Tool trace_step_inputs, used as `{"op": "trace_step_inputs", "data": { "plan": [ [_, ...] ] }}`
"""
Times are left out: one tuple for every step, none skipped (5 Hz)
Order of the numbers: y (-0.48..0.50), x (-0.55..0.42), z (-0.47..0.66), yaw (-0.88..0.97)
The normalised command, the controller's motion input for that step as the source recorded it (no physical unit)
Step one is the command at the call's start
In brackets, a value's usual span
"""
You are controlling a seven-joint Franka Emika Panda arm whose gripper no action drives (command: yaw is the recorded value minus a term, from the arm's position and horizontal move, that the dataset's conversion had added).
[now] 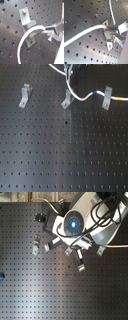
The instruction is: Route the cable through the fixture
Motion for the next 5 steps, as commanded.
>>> {"op": "trace_step_inputs", "data": {
  "plan": [
    [-0.049, 0.118, 0.35, 0.03],
    [-0.037, 0.092, 0.34, 0.14],
    [0.053, 0.173, 0.00, 0.38],
    [-0.146, 0.201, -0.03, 0.36],
    [-0.160, 0.057, 0.00, 0.28]
  ]
}}
